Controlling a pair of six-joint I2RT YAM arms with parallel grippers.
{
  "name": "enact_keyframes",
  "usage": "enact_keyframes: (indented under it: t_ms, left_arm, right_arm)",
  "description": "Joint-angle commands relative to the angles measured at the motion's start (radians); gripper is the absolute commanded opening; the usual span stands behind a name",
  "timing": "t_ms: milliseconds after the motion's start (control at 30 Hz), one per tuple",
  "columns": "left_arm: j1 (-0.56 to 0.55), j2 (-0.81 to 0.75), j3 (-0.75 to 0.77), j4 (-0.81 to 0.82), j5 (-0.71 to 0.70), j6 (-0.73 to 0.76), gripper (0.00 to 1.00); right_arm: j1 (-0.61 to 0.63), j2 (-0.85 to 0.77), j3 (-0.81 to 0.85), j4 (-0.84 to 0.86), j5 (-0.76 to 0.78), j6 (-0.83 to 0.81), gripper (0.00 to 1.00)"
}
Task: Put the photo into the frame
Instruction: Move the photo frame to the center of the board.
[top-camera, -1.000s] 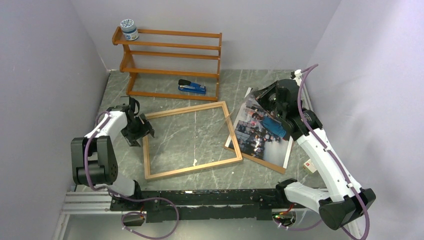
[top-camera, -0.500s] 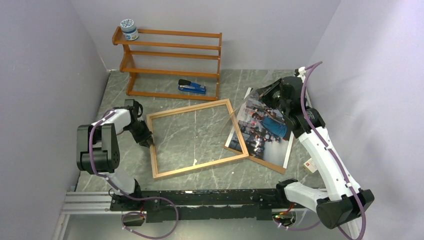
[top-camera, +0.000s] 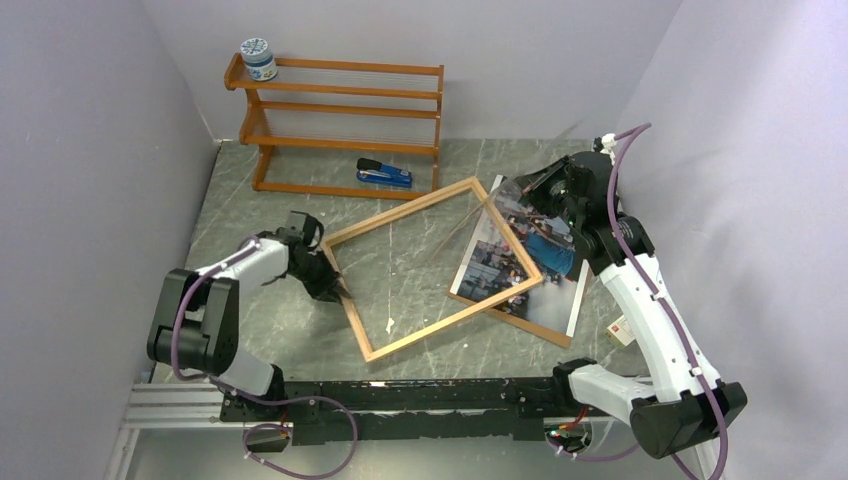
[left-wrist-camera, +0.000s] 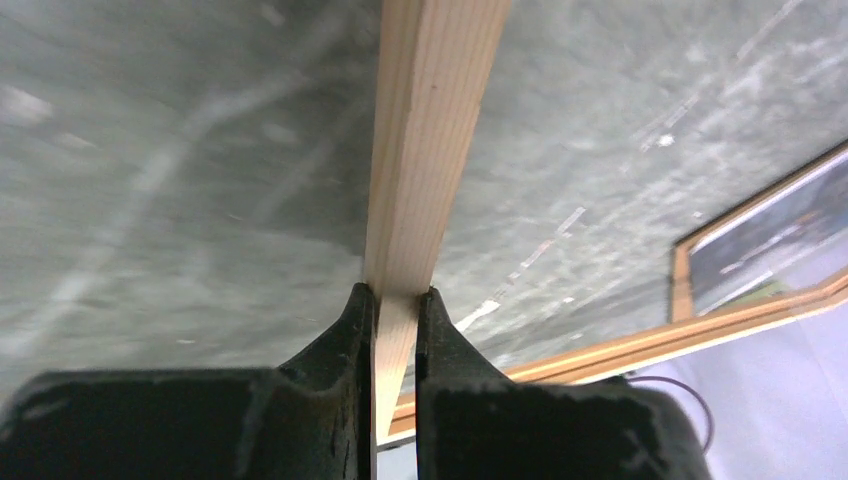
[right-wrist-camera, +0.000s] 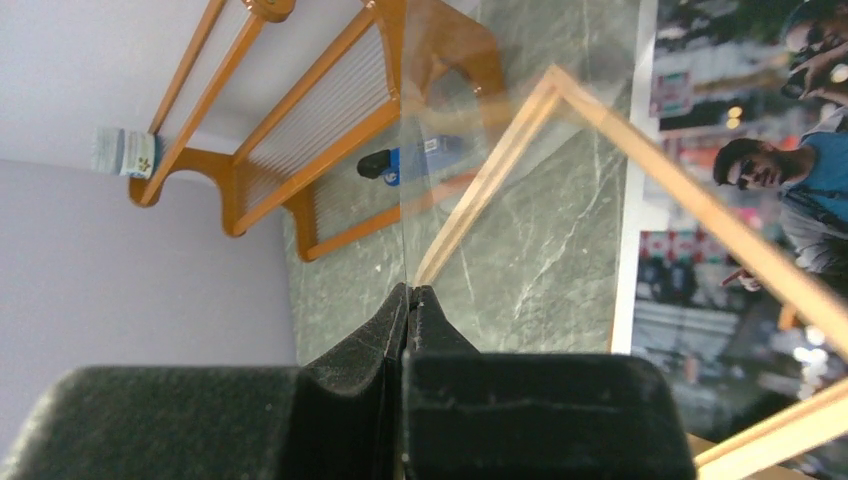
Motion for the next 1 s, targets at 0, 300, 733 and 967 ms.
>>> enact_keyframes:
  t_ms: [0, 300, 733, 967]
  left_arm:
    - [-0.127, -0.096, -0.061, 0.263, 0.001, -0.416, 0.03]
    - [-0.353, -0.053, -0.057, 0.375, -0.213, -0.644, 0.03]
    - [-0.601, 0.097, 0.015, 0.456, -0.227, -0.916, 0.02]
    - [-0.697, 0.147, 0.075, 0.418, -0.331, -1.027, 0.03]
  right_arm:
    - [-0.004, -0.03, 0.004, 0.072, -0.076, 0.052, 0.0]
    - [-0.002, -0.033, -0.026, 0.162, -0.051, 0.143, 0.0]
    - [-0.003, -0.081, -0.028, 0.078, 0.051, 0.11, 0.0]
    - [-0.003, -0.083, -0.015, 0.047, 0.081, 0.074, 0.0]
